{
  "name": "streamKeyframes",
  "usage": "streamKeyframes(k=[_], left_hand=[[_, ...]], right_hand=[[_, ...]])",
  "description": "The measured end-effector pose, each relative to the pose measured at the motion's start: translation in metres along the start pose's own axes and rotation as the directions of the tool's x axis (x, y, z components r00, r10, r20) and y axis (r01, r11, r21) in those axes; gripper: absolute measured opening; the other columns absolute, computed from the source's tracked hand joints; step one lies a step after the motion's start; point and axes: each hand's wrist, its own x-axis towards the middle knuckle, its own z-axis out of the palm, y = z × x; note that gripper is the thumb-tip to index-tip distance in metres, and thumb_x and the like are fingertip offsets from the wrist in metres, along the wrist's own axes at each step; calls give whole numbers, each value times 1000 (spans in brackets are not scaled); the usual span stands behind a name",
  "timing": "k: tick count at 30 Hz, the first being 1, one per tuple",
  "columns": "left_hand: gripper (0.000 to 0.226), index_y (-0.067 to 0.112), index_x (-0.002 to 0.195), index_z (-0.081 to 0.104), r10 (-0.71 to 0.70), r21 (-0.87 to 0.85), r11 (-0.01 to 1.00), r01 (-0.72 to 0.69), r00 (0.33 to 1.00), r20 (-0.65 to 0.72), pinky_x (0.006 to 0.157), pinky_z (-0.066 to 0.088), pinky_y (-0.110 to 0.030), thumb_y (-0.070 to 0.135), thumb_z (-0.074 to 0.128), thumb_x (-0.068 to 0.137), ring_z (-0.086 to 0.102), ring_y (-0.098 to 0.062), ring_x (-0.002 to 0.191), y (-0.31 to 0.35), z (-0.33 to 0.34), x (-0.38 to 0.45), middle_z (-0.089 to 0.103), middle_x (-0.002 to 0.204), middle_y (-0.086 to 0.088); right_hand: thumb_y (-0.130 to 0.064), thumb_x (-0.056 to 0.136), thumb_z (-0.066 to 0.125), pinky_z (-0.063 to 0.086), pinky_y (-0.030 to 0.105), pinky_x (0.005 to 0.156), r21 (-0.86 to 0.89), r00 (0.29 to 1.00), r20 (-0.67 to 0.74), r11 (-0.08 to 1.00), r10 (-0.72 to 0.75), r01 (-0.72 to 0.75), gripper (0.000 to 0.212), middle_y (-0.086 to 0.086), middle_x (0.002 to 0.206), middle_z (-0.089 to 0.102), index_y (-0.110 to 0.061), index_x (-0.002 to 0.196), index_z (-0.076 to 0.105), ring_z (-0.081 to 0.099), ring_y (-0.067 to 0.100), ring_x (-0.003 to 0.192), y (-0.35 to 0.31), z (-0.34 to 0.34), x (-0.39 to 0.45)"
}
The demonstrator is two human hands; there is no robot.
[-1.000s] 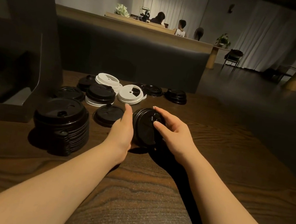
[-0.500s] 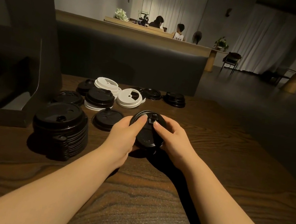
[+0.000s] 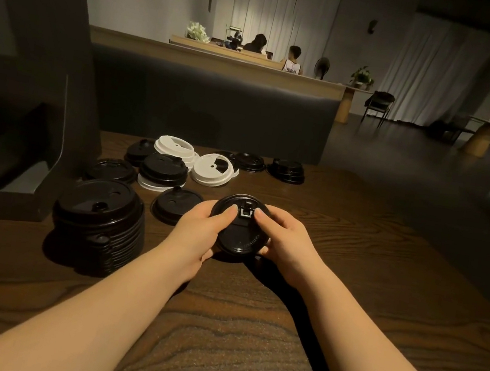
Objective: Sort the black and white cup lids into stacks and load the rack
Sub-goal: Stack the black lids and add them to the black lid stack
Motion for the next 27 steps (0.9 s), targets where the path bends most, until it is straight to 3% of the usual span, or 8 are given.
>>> streamKeyframes(k=[6,10,14,19,24,27], left_hand=[[19,15,103,69,-15,-70,997,18,999,42,83,52,-35,26,65,88,68,-20,95,1,-2,-1,74,97,-5],[16,17,102,70,56,-41,998,-55,998,26,86,53,-37,22,64,88,69,-22,97,1,-3,1,74,100,-6],[27,15,113,67,27,-46,999,-27,1000,-4,86,54,-38,24,65,88,67,-24,101,-1,-3,4,72,107,-8],[42,16,118,65,-34,-175,983,49,995,90,82,56,-41,30,68,79,67,-26,104,4,-8,5,71,111,-9],[25,13,117,64,-39,-198,979,56,996,86,84,55,-38,19,59,92,66,-24,105,3,-6,6,70,112,-10],[24,15,116,64,-7,-256,967,15,999,35,86,54,-40,18,58,93,66,-24,106,3,-8,9,71,112,-8]], right_hand=[[-20,93,58,53,23,68,-38,1000,-7,999,-28,27,24,6,104,71,-11,113,66,68,15,93,0,-2,1],[-18,90,61,53,25,70,22,999,40,999,-24,24,19,6,96,72,-10,106,67,68,17,86,2,0,1],[-14,89,60,57,24,70,87,996,93,996,5,-13,16,6,93,73,-9,103,66,71,14,82,2,0,0],[-11,93,57,56,35,85,17,999,-19,999,-35,35,17,11,103,72,-9,107,66,69,23,97,7,3,3],[-24,94,58,53,41,93,-47,996,-79,999,-30,26,27,10,109,70,-10,115,64,67,21,102,12,0,8],[-41,100,39,50,28,89,-99,994,-111,995,-4,-7,39,4,114,68,-15,117,63,63,16,109,13,3,15]])
